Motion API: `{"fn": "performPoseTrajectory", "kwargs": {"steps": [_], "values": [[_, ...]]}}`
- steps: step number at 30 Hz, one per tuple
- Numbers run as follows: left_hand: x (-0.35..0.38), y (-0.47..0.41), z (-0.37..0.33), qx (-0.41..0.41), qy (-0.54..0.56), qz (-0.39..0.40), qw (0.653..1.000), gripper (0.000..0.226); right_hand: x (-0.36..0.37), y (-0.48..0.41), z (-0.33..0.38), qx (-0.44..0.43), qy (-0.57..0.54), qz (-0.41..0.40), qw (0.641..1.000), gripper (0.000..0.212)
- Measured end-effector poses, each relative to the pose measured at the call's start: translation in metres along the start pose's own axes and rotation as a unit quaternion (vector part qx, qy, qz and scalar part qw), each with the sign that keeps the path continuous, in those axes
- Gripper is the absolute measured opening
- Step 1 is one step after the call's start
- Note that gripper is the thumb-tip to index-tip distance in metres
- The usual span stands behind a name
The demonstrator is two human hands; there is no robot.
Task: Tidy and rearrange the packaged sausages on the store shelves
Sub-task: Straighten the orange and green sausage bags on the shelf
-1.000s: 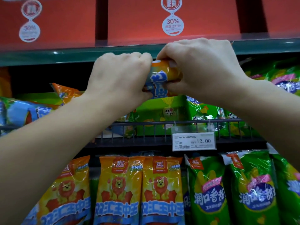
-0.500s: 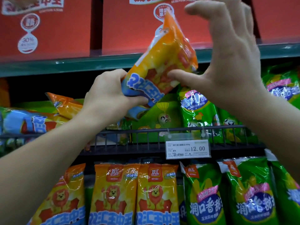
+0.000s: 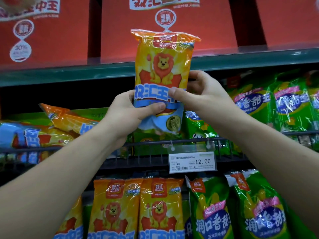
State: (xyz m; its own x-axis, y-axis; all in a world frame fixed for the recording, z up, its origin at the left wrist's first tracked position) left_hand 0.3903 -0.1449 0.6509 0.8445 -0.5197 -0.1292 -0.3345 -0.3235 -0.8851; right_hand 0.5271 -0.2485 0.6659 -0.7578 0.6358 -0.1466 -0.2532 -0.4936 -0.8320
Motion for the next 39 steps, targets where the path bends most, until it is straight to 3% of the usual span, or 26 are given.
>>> {"fn": "performPoseTrajectory", "kwargs": {"steps": [5,11,20,29,35,39], "values": [[0.003,-0.007,0.006,-0.018,0.007,0.011,1.0,0.064,0.001,-0.005,0.001,0.004,-0.01,0.001,1.0,0.05],[0.009,-0.008,0.004,-0.038,-0.002,0.051,0.998,0.068,0.003,-0.007,-0.004,0.003,-0.003,-0.012,1.0,0.047],[-0.009,-0.011,0.004,-0.071,0.006,0.04,0.997,0.038,0.022,-0.005,-0.014,-0.012,0.064,0.011,0.998,0.046],[-0.018,-0.013,0.018,-0.106,0.03,0.005,0.994,0.024,0.021,0.001,-0.037,0.034,0.156,0.017,0.987,0.045],[-0.015,-0.022,0.025,-0.121,-0.022,-0.018,0.992,0.046,0.015,0.001,-0.043,0.042,0.206,-0.008,0.978,0.039],[-0.008,-0.028,0.032,-0.134,-0.065,-0.012,0.989,0.051,0.002,0.0,-0.042,0.025,0.237,-0.066,0.969,0.034]]}}
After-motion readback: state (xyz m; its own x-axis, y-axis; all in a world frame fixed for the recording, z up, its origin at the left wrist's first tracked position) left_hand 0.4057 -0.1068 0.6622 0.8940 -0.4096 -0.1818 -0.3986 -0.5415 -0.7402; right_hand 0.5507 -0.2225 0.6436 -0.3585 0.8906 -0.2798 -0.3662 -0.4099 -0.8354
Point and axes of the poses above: each hand's wrist, its own y-axis away from the middle knuckle, its own x-axis out of the palm, z = x × y, the point moved 9 cm from there along -y, towards the middle knuckle, and after that the axes turned 7 degrees about x, right-handed, at the moved point
